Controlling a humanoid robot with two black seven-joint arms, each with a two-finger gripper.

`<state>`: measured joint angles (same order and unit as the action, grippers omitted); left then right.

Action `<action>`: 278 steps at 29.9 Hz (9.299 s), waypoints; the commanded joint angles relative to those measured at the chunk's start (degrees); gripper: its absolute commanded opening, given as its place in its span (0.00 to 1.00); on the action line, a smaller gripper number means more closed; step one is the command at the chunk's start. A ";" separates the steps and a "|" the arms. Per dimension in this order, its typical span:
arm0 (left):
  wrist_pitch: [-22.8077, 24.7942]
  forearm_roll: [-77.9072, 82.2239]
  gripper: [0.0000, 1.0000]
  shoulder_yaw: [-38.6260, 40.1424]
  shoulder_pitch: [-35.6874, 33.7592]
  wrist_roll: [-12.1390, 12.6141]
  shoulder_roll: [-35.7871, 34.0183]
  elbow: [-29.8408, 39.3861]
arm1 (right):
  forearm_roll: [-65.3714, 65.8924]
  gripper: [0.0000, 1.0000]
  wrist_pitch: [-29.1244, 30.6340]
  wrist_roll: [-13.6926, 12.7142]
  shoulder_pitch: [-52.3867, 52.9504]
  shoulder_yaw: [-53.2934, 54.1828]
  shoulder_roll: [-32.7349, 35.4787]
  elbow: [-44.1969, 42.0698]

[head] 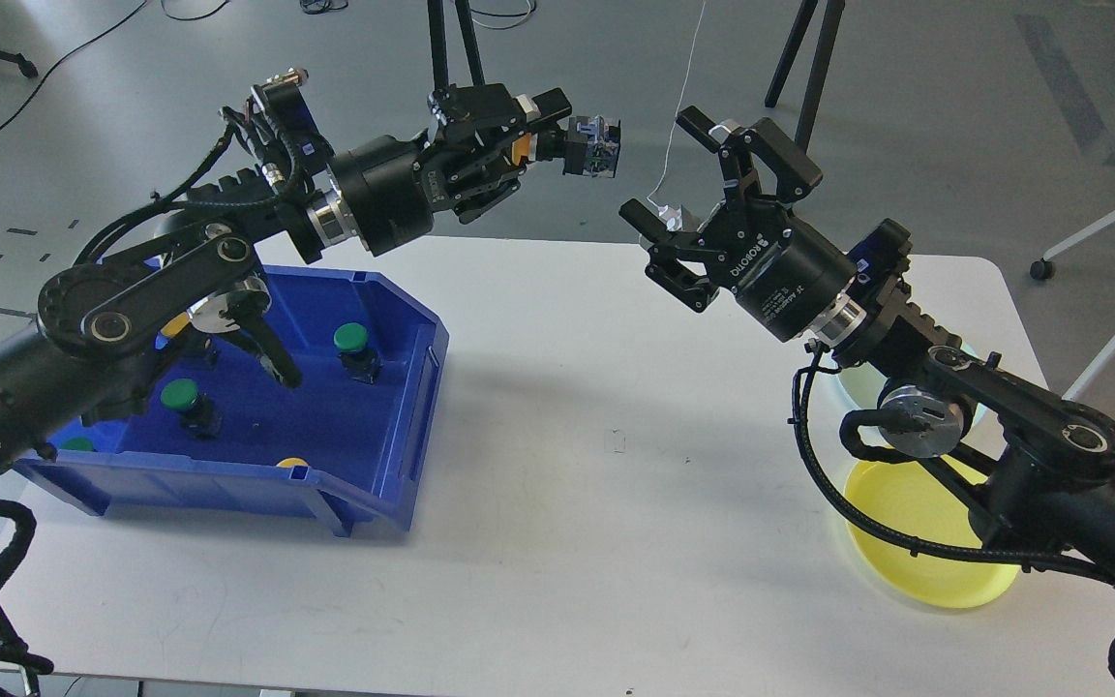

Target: Pass button and place on color plate

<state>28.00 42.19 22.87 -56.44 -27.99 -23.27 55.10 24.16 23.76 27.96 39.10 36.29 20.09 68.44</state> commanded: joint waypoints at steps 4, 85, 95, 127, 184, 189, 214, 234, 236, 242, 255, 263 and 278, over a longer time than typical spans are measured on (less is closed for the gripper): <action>0.00 0.00 0.08 -0.01 -0.07 -0.01 0.06 -0.17 | -1.57 0.98 -1.26 0.04 3.87 -1.13 -1.45 -2.25; 0.00 -3.79 0.95 -0.71 0.19 -0.01 -11.60 0.10 | -1.05 0.26 -36.06 0.04 -44.73 -1.66 39.33 16.46; 0.00 39.70 0.95 -4.14 -0.51 -0.01 -27.53 -0.08 | -1.13 0.51 -36.15 0.04 -43.15 -1.66 34.94 15.41; 0.00 53.96 0.96 -14.87 6.08 -0.01 -22.88 -14.48 | -25.74 0.95 -7.85 -6.25 -24.69 29.19 30.63 22.79; -2.33 53.44 0.06 -19.09 7.23 -0.01 -11.89 -30.66 | -25.57 0.95 -5.39 -6.16 -28.64 29.19 30.28 22.35; -1.19 53.09 0.05 -18.65 6.44 -0.01 -12.15 -29.52 | -25.57 0.95 -5.39 -6.16 -29.08 29.19 30.19 22.35; 0.00 5.11 0.05 1.13 0.46 -0.01 -28.09 13.99 | -17.04 0.95 -5.21 -6.60 -25.23 20.15 29.31 20.15; 0.00 3.43 0.05 0.51 2.66 -0.01 -8.73 3.09 | -16.87 0.95 -5.74 -6.16 8.79 -13.70 6.38 1.71; 0.00 3.34 0.05 0.51 2.66 -0.01 -8.73 3.09 | -16.87 0.95 -5.74 -6.16 10.02 -13.88 3.83 0.21; 0.00 3.34 0.05 0.43 2.66 -0.01 -8.73 3.09 | -16.87 0.95 -5.74 -6.16 12.48 -13.97 -1.27 -2.61; 0.00 3.43 0.06 0.51 2.66 -0.01 -8.64 2.38 | -16.78 0.92 -5.65 -6.16 18.47 -18.80 -6.55 -7.35; 0.00 3.43 0.06 0.51 2.66 -0.01 -8.73 2.38 | -16.78 0.67 -5.65 -6.16 18.55 -18.89 -9.36 -9.46; 0.00 3.43 0.06 0.60 2.66 -0.01 -8.73 2.38 | -16.87 0.46 -5.83 -6.16 18.55 -18.71 -11.56 -12.54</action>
<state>28.00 45.62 23.37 -53.79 -28.00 -31.99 57.48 7.36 18.03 21.80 57.63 17.54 8.82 56.26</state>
